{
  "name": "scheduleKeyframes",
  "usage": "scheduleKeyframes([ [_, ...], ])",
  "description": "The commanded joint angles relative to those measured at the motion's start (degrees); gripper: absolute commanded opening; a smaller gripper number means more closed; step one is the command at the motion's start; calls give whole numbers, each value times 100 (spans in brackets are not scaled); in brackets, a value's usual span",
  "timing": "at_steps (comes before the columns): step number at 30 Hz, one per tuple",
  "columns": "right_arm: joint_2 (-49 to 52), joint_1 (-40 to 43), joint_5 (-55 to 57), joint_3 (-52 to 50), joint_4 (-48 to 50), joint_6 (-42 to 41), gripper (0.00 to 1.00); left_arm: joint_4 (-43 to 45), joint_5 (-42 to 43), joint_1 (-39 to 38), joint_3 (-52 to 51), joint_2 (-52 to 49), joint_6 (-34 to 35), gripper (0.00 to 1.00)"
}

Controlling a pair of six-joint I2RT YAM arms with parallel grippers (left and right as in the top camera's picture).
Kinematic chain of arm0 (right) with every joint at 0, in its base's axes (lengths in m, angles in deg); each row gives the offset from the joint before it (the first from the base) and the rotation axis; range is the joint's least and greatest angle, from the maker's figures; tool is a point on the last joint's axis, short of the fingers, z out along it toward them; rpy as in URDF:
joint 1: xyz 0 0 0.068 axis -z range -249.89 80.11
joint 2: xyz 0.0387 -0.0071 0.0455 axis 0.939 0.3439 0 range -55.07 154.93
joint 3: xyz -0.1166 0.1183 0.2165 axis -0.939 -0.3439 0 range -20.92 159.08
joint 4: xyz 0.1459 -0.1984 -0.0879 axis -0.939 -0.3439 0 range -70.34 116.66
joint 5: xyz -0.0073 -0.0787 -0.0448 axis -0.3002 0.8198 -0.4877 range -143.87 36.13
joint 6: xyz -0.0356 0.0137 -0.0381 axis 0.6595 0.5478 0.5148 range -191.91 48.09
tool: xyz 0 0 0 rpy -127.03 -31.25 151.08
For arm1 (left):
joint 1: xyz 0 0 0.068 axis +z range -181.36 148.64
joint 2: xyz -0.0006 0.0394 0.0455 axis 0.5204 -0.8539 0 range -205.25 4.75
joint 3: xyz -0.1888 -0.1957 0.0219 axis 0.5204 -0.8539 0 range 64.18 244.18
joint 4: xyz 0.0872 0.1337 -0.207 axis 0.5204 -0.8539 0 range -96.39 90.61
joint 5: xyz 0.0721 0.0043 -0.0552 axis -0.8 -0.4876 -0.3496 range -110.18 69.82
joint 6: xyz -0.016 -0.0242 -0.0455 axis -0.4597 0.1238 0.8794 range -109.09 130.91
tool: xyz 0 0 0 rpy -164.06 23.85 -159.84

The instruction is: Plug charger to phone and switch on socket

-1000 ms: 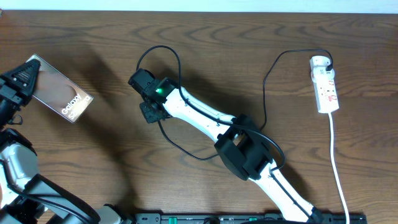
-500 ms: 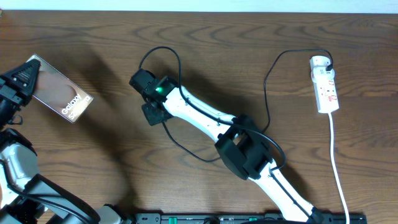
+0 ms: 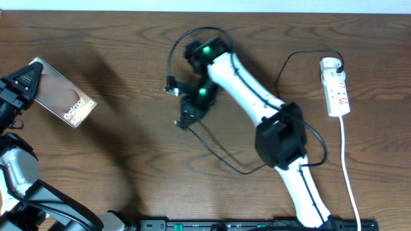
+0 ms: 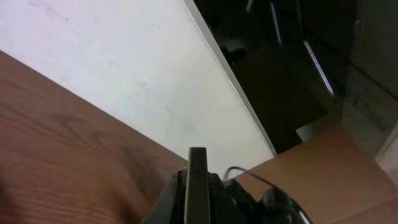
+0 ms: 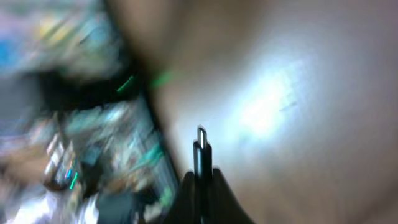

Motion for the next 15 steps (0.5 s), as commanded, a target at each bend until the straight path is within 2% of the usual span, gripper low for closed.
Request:
scheduleKeyframes([
  [1,-225,138,-1471,-79,-278,3012,1,52,90,-13,-20,50,72,7],
  [7,-208,144,-1558,-267,-275,3126,1,52,179,-328,-20,50,74,7],
  [15,-208,55,-2328,-306,-275,3355,1,52,109,-1622,-20,50,72,7],
])
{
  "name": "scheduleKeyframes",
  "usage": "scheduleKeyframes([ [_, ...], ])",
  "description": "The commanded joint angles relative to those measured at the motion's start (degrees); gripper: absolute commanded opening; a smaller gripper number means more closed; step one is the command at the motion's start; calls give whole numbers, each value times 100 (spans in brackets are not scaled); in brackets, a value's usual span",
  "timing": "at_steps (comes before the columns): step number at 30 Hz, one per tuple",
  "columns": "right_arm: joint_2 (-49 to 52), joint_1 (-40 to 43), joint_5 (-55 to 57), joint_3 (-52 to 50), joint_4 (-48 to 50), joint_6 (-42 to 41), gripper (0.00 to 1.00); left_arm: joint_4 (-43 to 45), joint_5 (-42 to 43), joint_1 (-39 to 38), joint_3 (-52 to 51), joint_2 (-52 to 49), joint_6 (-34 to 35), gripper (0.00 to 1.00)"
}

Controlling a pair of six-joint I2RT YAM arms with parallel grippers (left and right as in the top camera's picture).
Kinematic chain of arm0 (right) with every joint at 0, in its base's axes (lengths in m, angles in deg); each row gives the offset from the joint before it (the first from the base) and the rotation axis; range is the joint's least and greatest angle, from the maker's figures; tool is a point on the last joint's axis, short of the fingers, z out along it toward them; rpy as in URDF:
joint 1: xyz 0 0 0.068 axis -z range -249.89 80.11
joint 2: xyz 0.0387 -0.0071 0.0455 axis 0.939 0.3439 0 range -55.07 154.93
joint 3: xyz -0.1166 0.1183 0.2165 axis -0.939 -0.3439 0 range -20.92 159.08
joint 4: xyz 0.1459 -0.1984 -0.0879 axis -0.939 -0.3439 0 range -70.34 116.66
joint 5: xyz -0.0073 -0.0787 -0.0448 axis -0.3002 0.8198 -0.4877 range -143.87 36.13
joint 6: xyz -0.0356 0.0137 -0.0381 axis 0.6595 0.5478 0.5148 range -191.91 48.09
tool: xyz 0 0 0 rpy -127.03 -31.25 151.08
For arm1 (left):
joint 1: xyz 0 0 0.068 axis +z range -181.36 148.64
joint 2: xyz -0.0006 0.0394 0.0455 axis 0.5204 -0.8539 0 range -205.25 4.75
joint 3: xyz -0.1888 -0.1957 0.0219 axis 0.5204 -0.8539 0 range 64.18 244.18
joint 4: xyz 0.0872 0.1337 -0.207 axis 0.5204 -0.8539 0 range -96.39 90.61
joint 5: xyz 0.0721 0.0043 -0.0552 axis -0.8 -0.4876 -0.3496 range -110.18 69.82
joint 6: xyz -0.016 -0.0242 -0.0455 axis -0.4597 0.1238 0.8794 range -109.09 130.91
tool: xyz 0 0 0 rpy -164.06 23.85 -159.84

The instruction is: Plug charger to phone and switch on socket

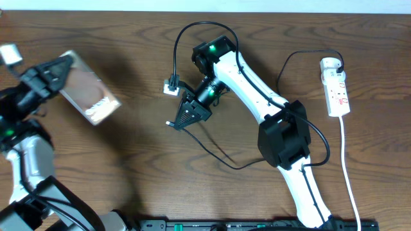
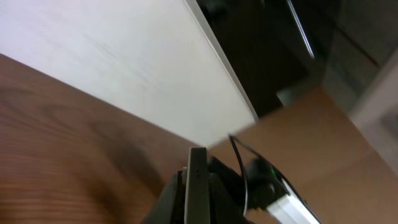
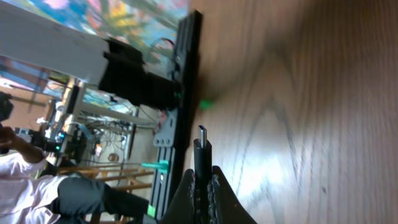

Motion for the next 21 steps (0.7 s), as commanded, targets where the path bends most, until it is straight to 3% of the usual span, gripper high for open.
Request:
scheduleKeyframes([
  [1,-101,-66,-800,-22,0,428,1,55,-28,-566,-20,50,74,7],
  [13,-101,-52,-1727,-22,57,448,1,-31,-992,-1360,-20,50,249,7],
  [21,-103,7,-1753,-22,240,249,1,-1158,-1797,-1394,-20,50,-68,8],
])
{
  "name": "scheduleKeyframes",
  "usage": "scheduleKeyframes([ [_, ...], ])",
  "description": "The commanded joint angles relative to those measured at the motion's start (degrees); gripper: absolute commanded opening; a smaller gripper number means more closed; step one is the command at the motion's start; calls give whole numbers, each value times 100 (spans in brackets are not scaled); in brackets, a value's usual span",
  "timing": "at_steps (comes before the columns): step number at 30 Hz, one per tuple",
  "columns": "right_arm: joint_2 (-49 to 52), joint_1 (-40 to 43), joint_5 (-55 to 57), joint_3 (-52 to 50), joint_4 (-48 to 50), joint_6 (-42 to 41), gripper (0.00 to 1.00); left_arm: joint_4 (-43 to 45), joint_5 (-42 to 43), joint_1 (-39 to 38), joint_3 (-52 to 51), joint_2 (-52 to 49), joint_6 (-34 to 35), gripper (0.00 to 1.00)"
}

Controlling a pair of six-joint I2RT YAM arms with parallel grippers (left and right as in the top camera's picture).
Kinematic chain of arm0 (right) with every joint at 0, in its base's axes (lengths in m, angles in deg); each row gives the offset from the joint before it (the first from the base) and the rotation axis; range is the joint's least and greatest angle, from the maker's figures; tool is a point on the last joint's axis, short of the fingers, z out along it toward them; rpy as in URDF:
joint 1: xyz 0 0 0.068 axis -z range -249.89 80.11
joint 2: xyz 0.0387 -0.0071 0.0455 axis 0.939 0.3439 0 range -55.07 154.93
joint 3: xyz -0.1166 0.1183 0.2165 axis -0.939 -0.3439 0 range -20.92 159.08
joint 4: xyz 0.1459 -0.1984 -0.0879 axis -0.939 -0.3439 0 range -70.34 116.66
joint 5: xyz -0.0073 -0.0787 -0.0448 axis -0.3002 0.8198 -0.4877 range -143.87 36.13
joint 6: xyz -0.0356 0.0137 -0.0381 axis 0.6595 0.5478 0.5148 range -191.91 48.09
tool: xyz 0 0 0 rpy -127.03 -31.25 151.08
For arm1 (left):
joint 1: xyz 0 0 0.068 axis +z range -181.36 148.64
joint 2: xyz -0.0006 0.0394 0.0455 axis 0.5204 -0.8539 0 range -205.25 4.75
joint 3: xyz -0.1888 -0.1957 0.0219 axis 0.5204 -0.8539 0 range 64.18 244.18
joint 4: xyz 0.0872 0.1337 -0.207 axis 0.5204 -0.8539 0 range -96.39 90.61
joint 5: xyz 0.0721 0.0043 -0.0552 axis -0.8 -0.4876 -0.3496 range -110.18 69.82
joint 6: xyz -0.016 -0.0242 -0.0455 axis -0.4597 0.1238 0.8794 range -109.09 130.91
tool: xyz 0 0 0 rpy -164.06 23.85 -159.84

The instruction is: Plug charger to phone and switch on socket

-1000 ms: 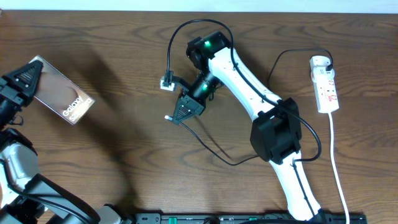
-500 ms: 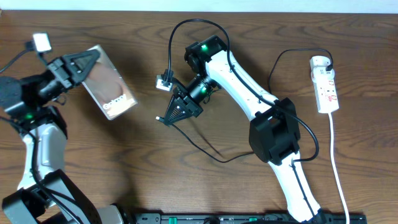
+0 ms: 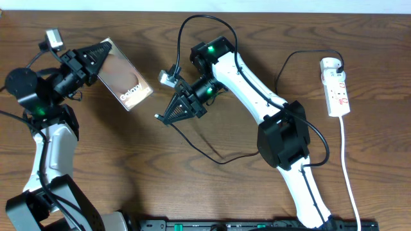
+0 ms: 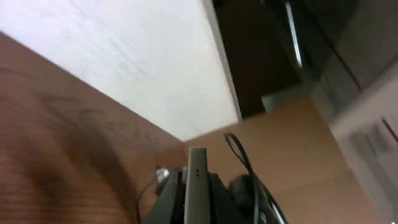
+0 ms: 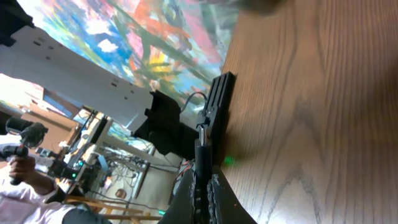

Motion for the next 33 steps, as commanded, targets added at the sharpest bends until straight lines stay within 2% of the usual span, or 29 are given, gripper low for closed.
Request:
scheduleKeyframes([
  [1,-103,42,-273,-22,48,-44,1,-114,-420,-2,-13,50,-175,7],
  [4,-103,81,-275,-22,116,-129,1,-203,-402,-4,-13,50,-256,7],
  [7,-103,92,-245,-22,474,-601,1,-267,-398,-17,-13,50,-306,7],
  [12,-103,83,223,-22,1589,-2055,1,-262,-136,-144,-13,50,-450,7],
  [14,-103,74,332,-22,1873,-2352,1,-264,-90,-175,-13,50,-452,7],
  [20,-105,74,328,-20,1971,-2396,1,-424,-129,-175,-13,50,-706,7],
  [26,-125,72,328,-20,1967,-2396,1,-1655,-662,-175,-13,50,-1346,7],
  [33,-140,74,326,-20,1971,-2396,1,-1716,-732,-175,-13,50,-1419,7],
])
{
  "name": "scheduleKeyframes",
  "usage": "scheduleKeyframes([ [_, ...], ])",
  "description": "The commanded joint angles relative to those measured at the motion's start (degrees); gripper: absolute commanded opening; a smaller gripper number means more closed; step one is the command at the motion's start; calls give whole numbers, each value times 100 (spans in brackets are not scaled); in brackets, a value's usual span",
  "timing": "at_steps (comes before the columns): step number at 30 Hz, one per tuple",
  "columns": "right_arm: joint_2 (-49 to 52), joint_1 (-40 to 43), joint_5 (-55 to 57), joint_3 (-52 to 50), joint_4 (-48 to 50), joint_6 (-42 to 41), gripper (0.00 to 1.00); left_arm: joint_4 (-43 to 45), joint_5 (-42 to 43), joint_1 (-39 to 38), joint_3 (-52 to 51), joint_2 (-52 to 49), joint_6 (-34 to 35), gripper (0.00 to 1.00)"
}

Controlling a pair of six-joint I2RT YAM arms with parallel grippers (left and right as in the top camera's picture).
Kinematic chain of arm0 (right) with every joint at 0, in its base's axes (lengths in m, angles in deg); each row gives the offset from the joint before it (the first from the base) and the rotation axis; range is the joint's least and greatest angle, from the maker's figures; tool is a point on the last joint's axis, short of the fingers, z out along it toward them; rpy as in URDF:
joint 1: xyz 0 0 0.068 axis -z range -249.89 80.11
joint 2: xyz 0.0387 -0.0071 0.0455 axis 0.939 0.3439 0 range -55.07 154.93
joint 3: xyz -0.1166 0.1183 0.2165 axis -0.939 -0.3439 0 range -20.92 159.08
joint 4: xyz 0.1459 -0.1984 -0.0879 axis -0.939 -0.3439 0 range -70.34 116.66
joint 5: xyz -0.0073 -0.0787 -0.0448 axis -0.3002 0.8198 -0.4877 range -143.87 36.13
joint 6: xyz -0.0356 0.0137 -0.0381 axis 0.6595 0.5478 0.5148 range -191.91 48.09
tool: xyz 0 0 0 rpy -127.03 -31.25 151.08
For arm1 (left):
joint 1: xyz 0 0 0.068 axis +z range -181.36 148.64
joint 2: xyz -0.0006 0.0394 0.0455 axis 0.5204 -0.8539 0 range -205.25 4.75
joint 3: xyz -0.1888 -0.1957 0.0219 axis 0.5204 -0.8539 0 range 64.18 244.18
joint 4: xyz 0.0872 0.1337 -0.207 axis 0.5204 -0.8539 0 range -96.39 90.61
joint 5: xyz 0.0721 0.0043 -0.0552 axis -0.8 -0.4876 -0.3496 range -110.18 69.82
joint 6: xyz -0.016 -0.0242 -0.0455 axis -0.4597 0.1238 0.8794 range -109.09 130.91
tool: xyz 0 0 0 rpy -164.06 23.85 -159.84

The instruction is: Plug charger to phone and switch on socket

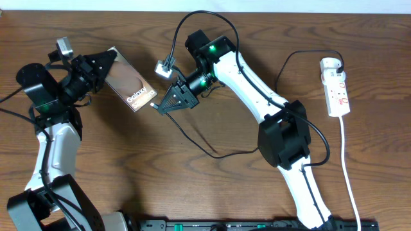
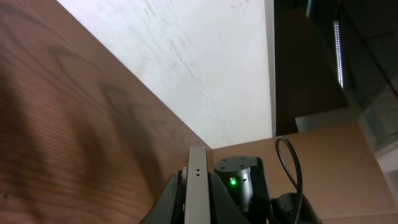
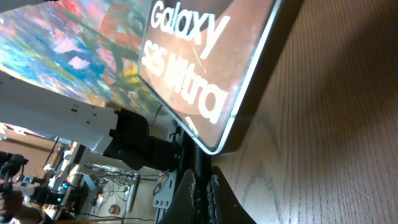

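The phone (image 1: 130, 90), its screen reading "Galaxy S25 Ultra", is held tilted above the table with my left gripper (image 1: 103, 66) shut on its far end. In the left wrist view its thin edge (image 2: 198, 177) stands between the fingers. My right gripper (image 1: 162, 104) is shut on the black charger plug (image 3: 200, 167), whose tip meets the phone's lower edge (image 3: 214, 146); whether it is seated in the port cannot be told. The phone's screen (image 3: 199, 62) fills the top of the right wrist view. The white socket strip (image 1: 335, 86) lies at the far right.
The black charger cable (image 1: 212, 153) loops across the middle of the table to the socket strip. A small white tag (image 1: 164, 66) hangs on the cable near the right wrist. The right arm (image 1: 257, 96) spans the table's centre. A black rail (image 1: 257, 224) runs along the front edge.
The right gripper with the plug has moved up and left, from a gap away to the phone's lower end. The phone has shifted slightly right and now fills the right wrist view.
The phone was first held at the table's far left, with the plug held near the middle. Then the phone stood raised and further right, the plug pointing left toward it. The gap had narrowed at the last moment, and now plug and phone edge meet.
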Motion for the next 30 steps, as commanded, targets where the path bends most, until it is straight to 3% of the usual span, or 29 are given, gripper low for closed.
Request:
scheduleKeyframes([
  [1,-140,17,-87,0,4,-57,1,48,-149,-9,24,55,-114,7],
  [14,-140,11,-752,0,-109,144,1,133,-164,-2,24,55,-184,7],
  [30,-140,11,-789,0,-160,162,1,389,76,2,24,55,323,7],
])
